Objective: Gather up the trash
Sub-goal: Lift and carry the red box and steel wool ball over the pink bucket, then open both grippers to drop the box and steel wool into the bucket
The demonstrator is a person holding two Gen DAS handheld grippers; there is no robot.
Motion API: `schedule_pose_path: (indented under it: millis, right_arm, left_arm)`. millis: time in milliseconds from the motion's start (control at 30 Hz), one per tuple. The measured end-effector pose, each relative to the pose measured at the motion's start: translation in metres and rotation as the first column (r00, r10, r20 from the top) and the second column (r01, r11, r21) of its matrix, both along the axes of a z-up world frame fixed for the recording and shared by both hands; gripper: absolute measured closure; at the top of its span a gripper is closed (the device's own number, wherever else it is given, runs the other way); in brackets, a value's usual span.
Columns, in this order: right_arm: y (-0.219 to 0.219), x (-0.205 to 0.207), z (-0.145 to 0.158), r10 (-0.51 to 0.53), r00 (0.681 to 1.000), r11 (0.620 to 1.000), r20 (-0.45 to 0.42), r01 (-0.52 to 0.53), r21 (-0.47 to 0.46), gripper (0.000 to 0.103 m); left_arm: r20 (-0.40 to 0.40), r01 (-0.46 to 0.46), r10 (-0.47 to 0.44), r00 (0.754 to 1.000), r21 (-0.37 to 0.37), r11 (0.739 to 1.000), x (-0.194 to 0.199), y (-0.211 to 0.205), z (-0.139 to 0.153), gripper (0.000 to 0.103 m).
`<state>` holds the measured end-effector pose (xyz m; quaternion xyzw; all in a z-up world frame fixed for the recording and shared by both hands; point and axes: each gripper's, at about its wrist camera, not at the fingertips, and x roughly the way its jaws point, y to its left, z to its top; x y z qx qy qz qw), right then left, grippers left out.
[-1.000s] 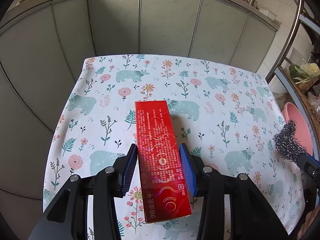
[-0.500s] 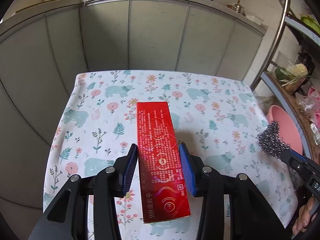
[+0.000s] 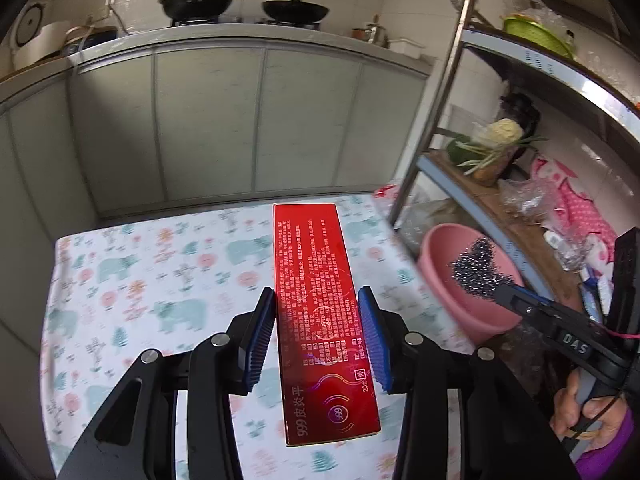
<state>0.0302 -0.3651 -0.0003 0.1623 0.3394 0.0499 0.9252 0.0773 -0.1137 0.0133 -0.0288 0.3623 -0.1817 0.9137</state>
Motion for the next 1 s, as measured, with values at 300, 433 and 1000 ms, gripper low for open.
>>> schedule_pose_path:
  millis: [300,433,1000]
  right_arm:
    - [-0.062,-0.004,-0.012,-0.155,0.988,0.988,-0.008,0.154,-0.013,0.086]
    - [-0.076,-0.003,-0.024,-0.178,0.983,0.984,-0.035,0.178,-0.009,0.086]
    - [-0.106,0.017,-0.061,-0.231,0.967,0.973,-0.111,0.227,-0.046,0.086]
  left_arm:
    - [-0.016,0.19,-0.19,0.982,-0.012,0.982,0.016,-0.099,-0.003,0.061]
    - [-0.031,0.242,-0.242,0.97,-0.011,0.97,0.023,-0.133,-0.011,0.061]
    - [-0.116,0.344,-0.344,0.932,-0.016,0.939,0.062,-0.232,-0.056,0.061]
